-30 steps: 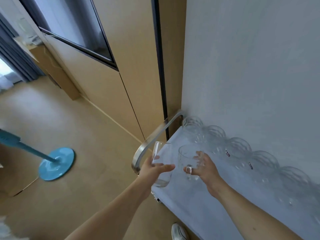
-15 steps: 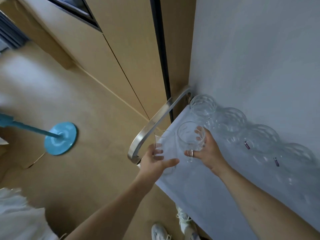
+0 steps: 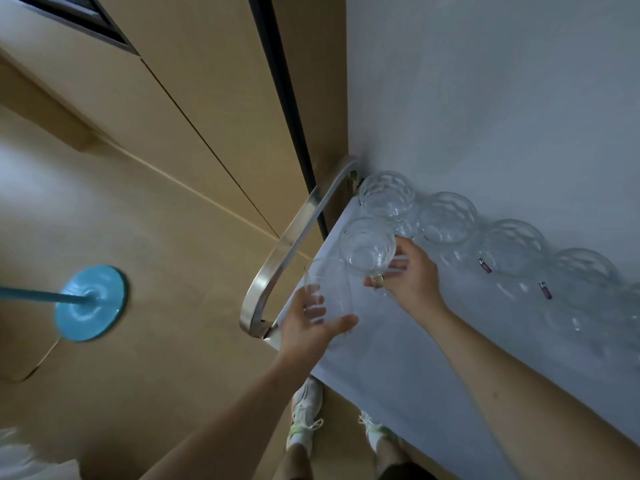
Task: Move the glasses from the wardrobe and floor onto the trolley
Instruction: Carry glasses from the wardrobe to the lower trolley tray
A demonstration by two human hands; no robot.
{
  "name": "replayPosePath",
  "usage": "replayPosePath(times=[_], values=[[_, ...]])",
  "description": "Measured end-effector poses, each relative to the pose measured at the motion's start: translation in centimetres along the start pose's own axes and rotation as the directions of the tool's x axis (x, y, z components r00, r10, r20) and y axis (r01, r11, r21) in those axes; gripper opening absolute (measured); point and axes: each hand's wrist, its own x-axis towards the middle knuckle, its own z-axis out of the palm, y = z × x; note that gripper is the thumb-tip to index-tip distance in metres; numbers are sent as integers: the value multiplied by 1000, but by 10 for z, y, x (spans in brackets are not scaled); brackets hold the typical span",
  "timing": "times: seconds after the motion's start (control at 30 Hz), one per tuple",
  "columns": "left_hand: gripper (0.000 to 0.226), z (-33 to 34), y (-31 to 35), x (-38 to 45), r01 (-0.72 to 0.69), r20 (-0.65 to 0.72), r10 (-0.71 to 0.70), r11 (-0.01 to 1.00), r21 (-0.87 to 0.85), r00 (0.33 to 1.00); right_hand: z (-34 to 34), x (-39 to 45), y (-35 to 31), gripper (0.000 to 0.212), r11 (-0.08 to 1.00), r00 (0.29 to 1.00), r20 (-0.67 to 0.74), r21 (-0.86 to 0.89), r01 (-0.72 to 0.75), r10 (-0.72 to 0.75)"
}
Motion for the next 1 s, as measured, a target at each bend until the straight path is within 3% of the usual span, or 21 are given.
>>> replayPosePath(times=[0.1,0.23,0.37,0.5,0.57,0.8,1.0], values=[[89,-3,-4,7,-24,35,24,1000,1,999,-5,-5,4,89,997,999,-8,68,-40,40],[89,-13,-10,16,-56,106,54,998,18,993,-7,-23,3,48,967,986,-86,224,-123,145],[92,-22,-11,17,-84,154,79,996,26,985,7,-50,-6,25,923,966,-144,354,-152,214],[87,-29,-11,19,-123,216,111,991,42,970,25,-63,-17,60,978,971,-181,169,-125,156],[91,-35,-12,21,-155,238,137,986,57,961,30,-62,-20,61,991,971,-205,84,-107,122],[93,-52,-21,31,-177,345,147,983,58,927,34,-50,-21,52,989,960,-242,58,-133,143],[93,-55,-26,35,-182,388,147,982,55,910,37,-45,-27,58,987,964,-209,15,-162,161]])
